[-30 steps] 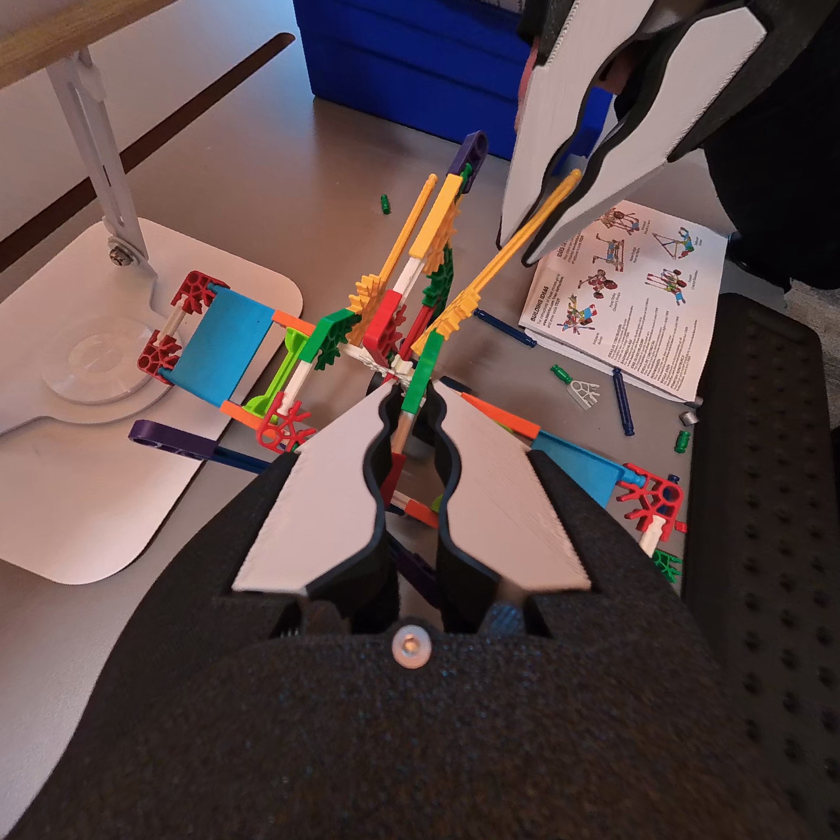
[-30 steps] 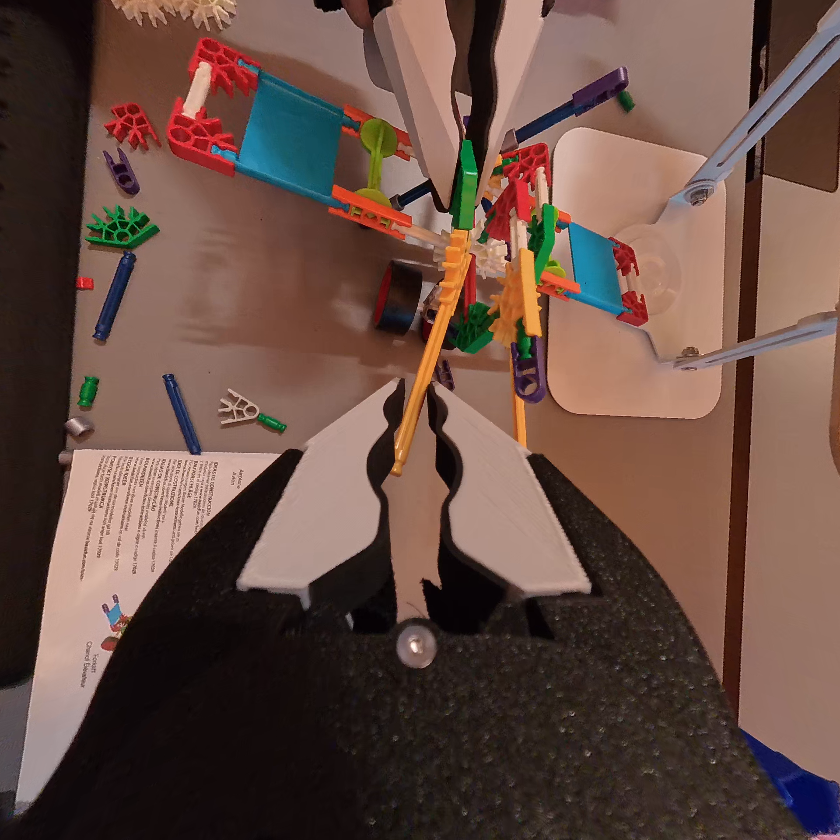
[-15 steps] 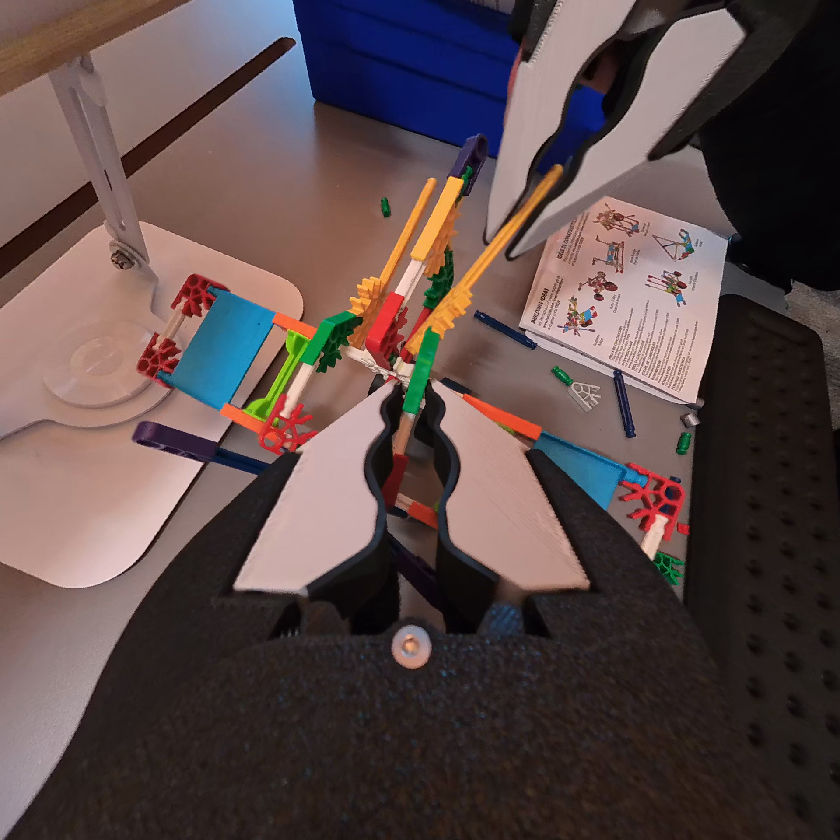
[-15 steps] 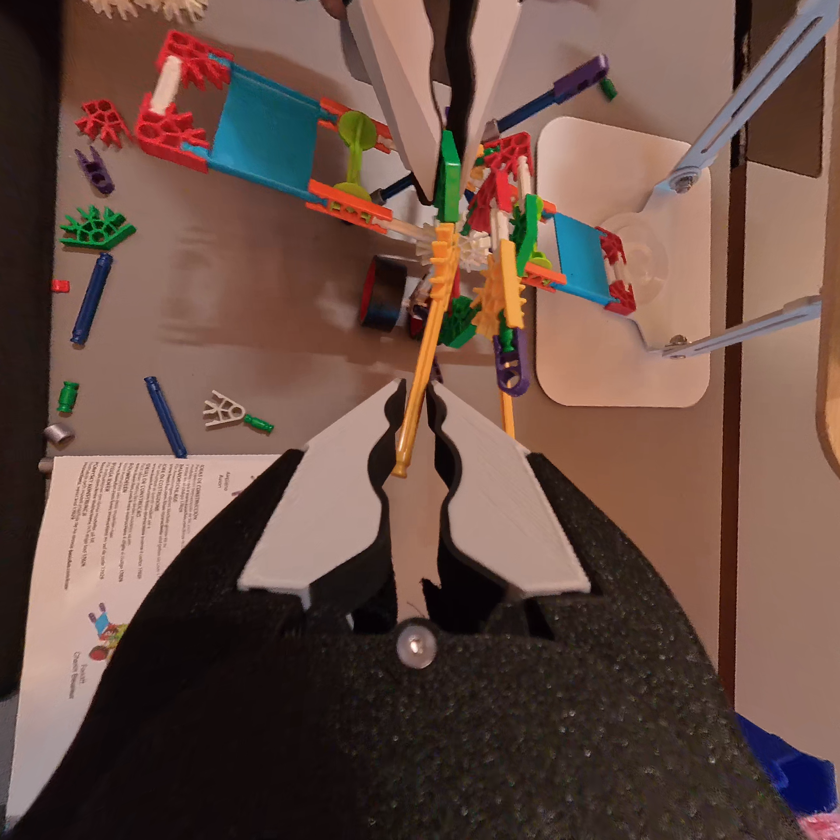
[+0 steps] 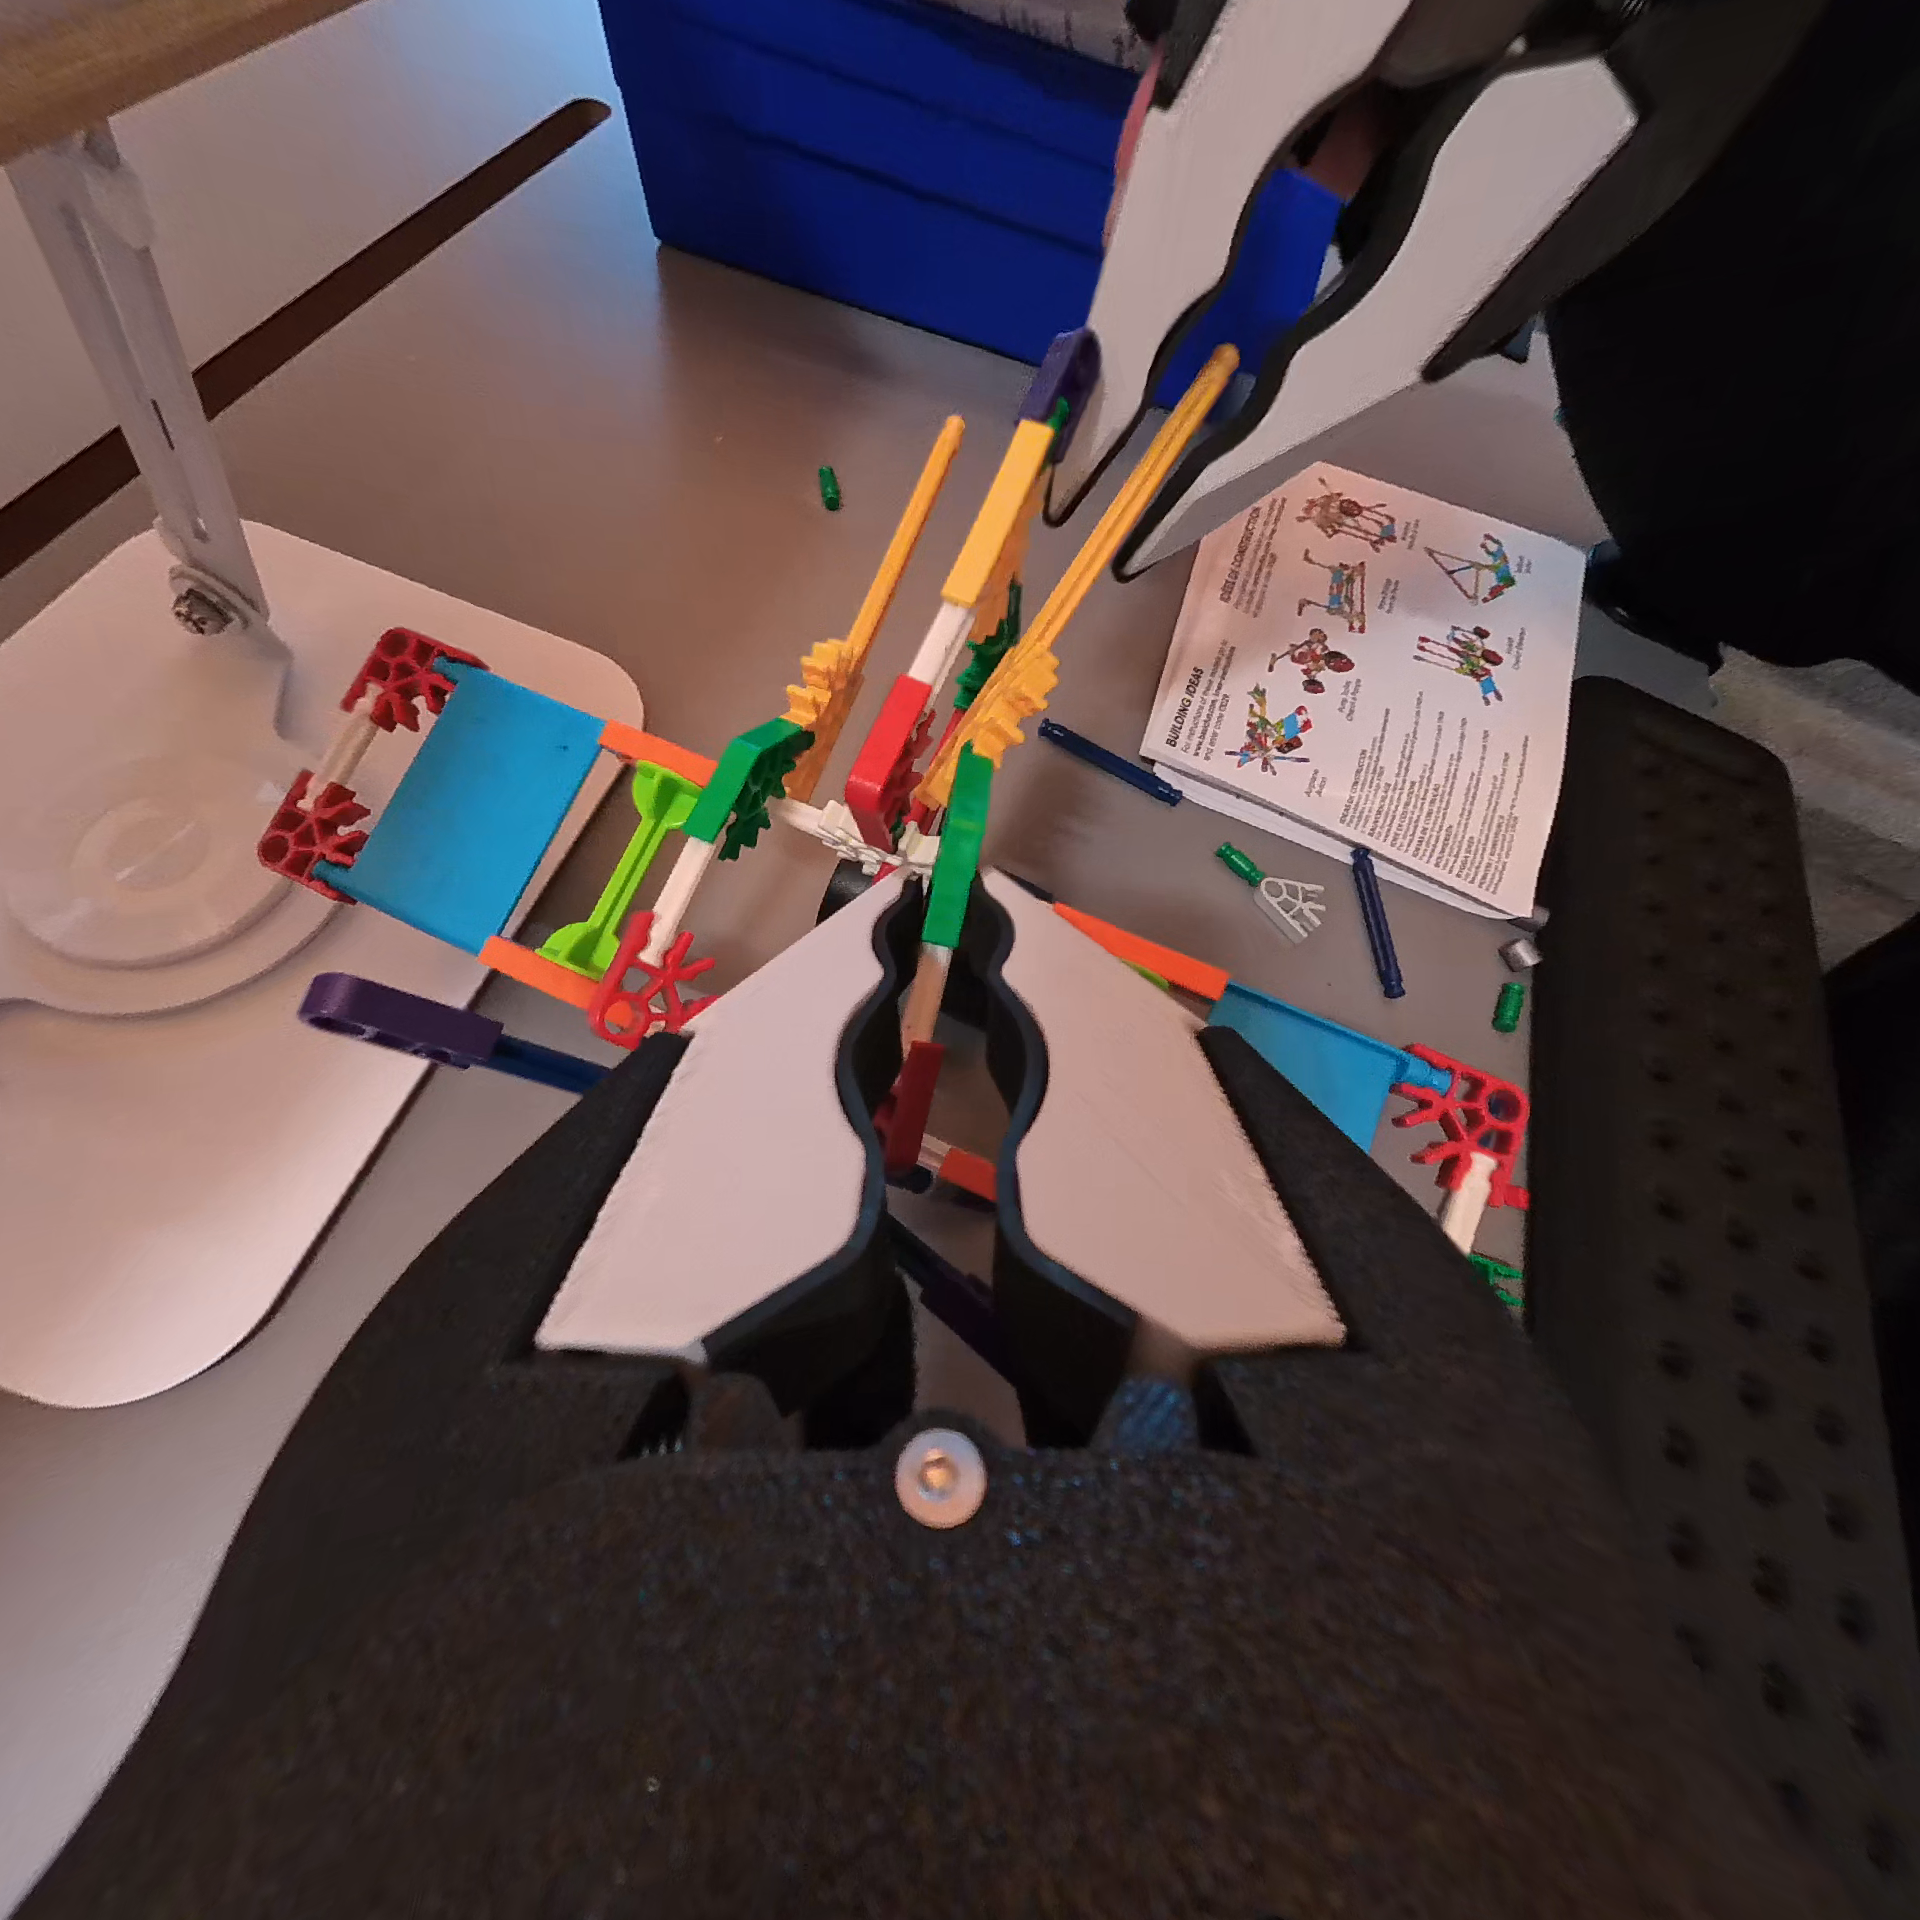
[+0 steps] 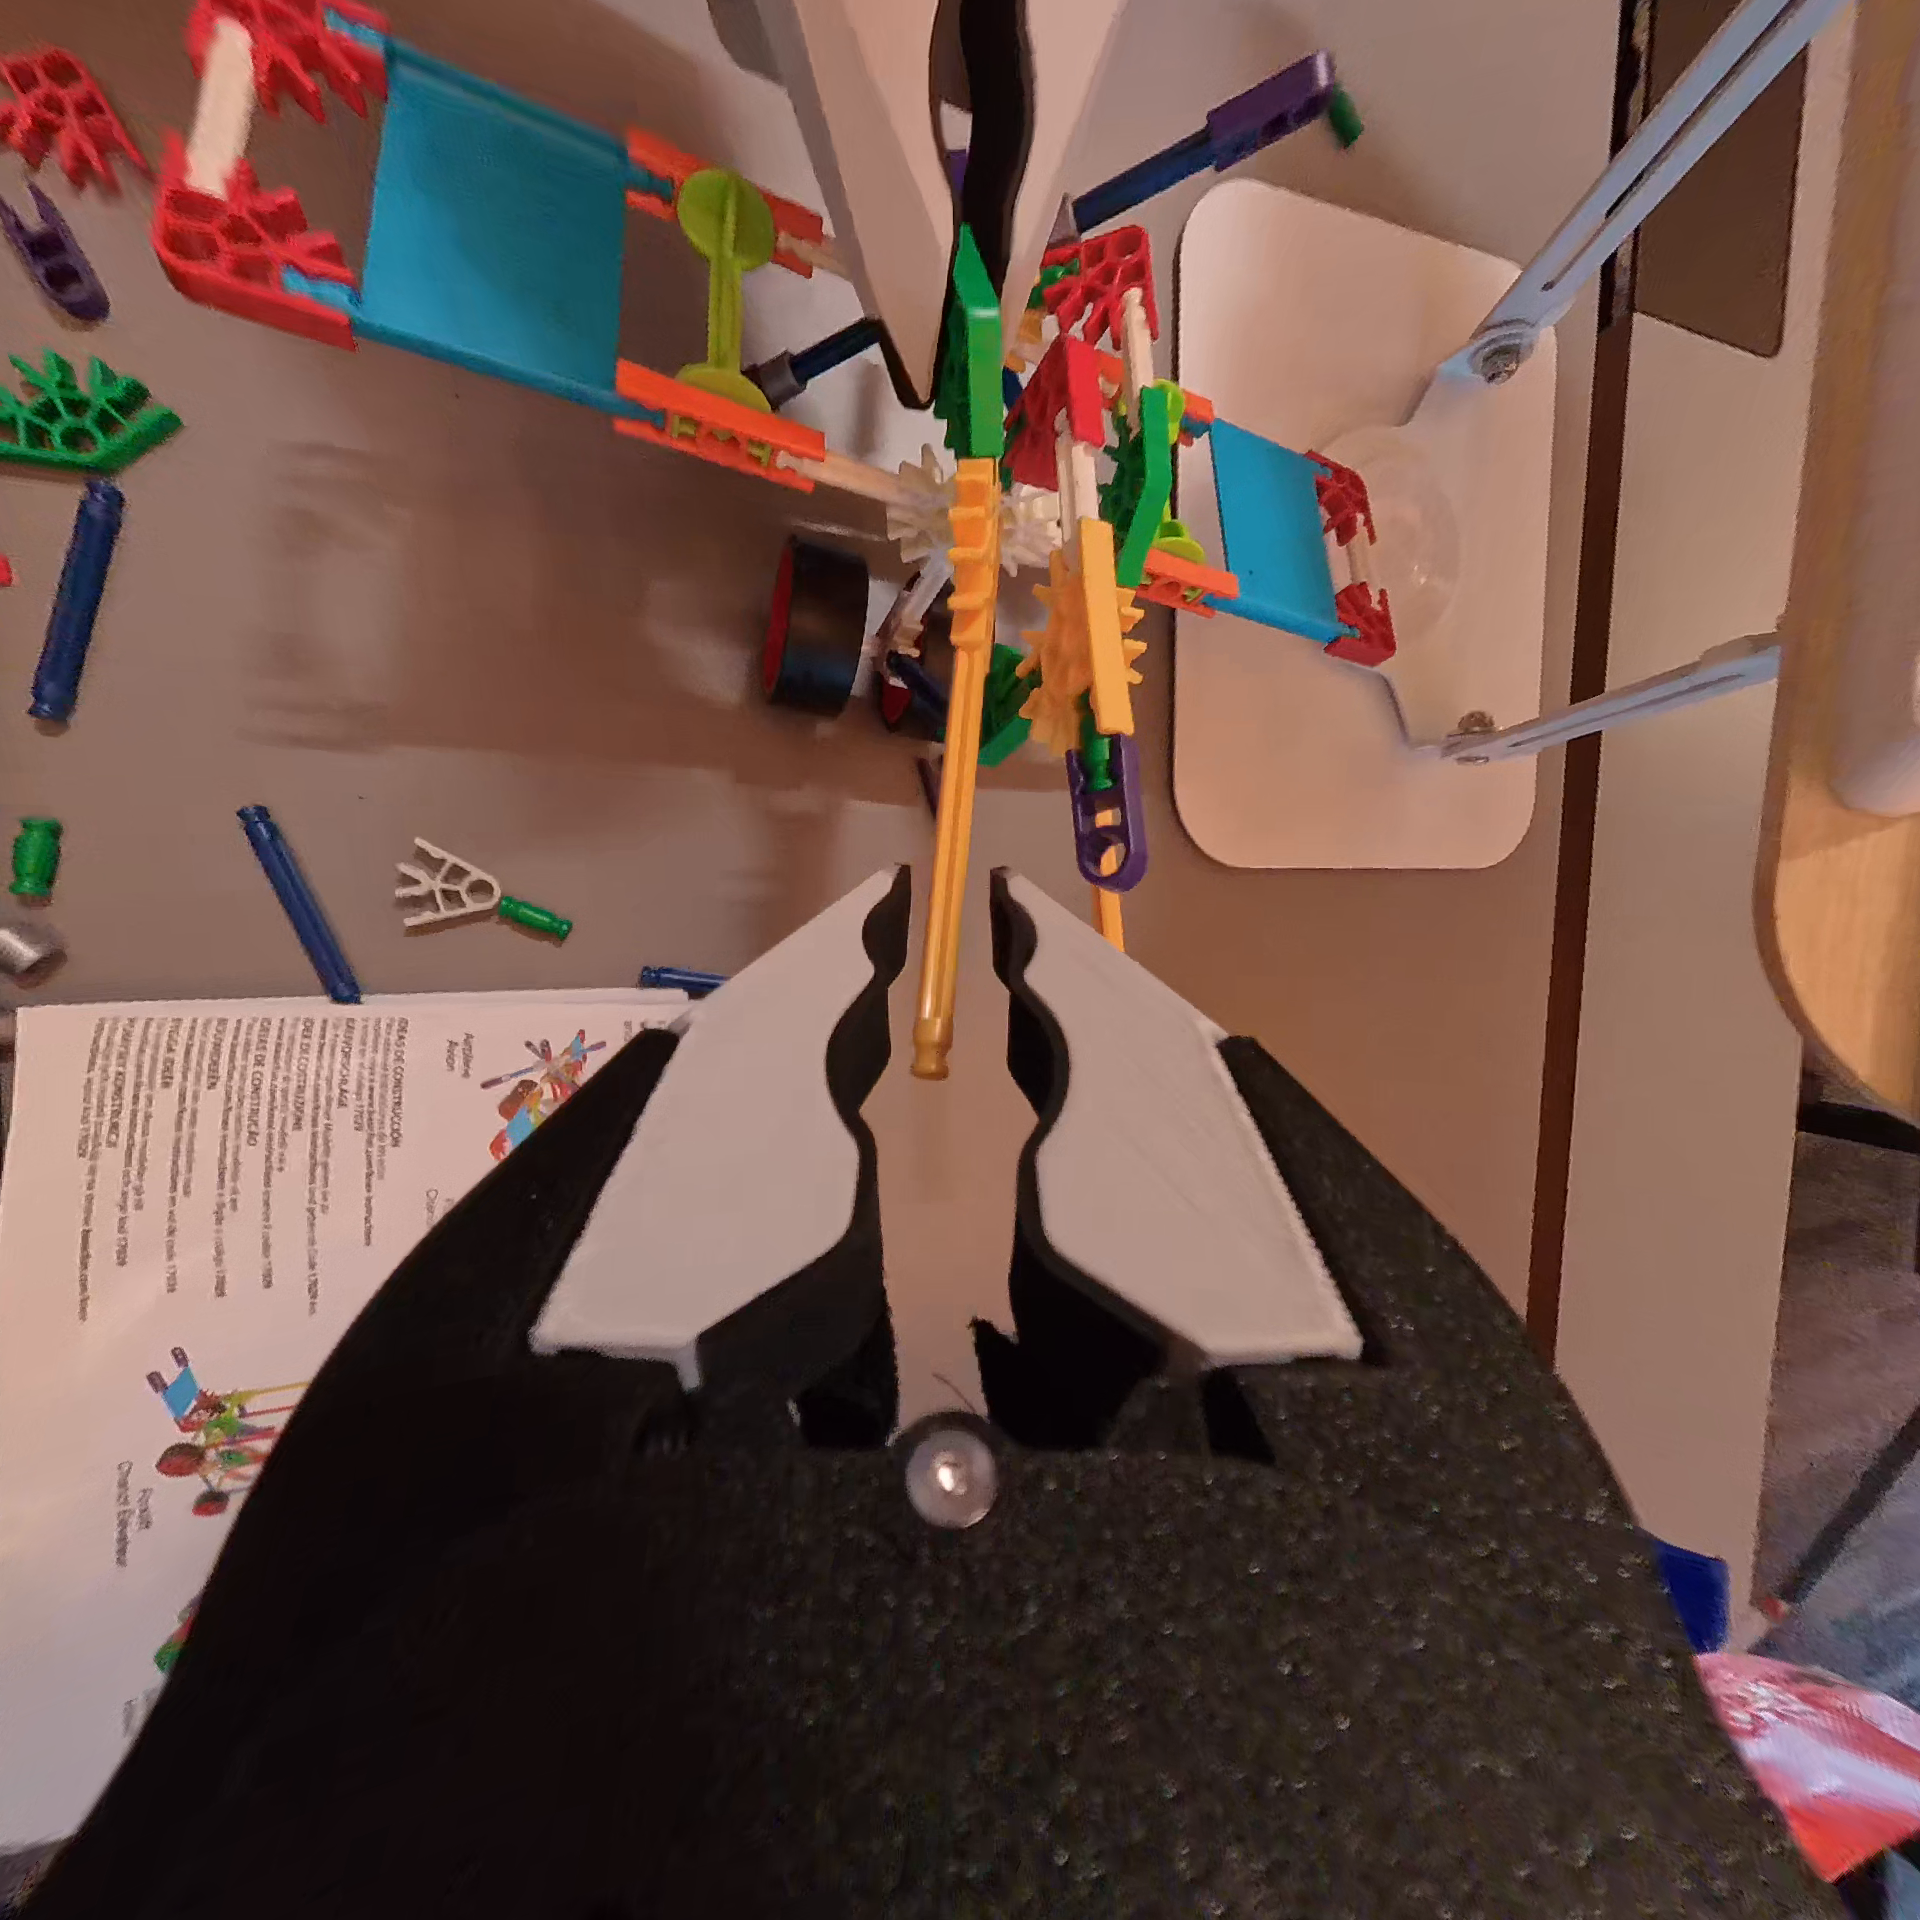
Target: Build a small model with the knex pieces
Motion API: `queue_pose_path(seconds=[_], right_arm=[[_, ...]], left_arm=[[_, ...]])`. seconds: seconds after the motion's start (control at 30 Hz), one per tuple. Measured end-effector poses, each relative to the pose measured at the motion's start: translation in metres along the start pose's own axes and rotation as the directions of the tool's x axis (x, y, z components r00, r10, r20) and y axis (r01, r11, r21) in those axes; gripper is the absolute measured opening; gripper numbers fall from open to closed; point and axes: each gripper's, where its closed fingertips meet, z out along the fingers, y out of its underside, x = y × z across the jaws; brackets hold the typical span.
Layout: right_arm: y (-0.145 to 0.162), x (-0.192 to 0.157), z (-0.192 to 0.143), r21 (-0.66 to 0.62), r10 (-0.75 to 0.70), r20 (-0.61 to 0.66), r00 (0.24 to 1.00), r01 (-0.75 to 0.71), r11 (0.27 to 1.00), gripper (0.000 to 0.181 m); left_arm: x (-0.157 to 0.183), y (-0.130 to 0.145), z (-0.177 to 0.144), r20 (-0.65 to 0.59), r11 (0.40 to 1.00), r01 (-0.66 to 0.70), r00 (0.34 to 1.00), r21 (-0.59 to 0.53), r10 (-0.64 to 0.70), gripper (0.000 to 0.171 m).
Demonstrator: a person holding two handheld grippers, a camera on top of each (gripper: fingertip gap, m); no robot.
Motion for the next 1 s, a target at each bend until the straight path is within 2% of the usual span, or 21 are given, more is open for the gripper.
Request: queue_pose_path(seconds=[0.07, 0.3, 0.63, 0.83, 1.0], right_arm=[[0.001, -0.001, 0.002, -0.016, -0.011, -0.003, 1.0, 0.011, 1.0, 0.005], [-0.007, -0.003, -0.006, 0.021, -0.029, -0.001, 1.0, 0.029, 0.999, 0.004], [-0.012, 0.005, -0.007, 0.043, -0.008, -0.037, 0.999, 0.01, 0.999, 0.004], [-0.009, 0.006, -0.002, 0.015, 0.011, -0.059, 0.998, -0.01, 1.0, 0.004], [-0.005, 0.005, 0.005, -0.018, 0.043, -0.066, 0.997, -0.045, 0.999, 0.004]], left_arm=[[0.001, -0.001, 0.0, -0.016, 1.0, 0.006, 1.0, 0.009, -0.005, 0.007], [0.008, -0.003, -0.002, -0.068, 0.999, -0.011, 0.998, 0.039, 0.014, 0.013], [0.002, -0.003, 0.005, 0.053, 0.989, -0.149, 0.987, -0.012, 0.149, 0.006], [-0.011, -0.006, 0.007, 0.143, 0.994, -0.113, 0.983, -0.005, 0.113, 0.006], [-0.016, -0.008, 0.007, 0.169, 0.996, -0.085, 0.982, 0.019, 0.081, 0.005]])
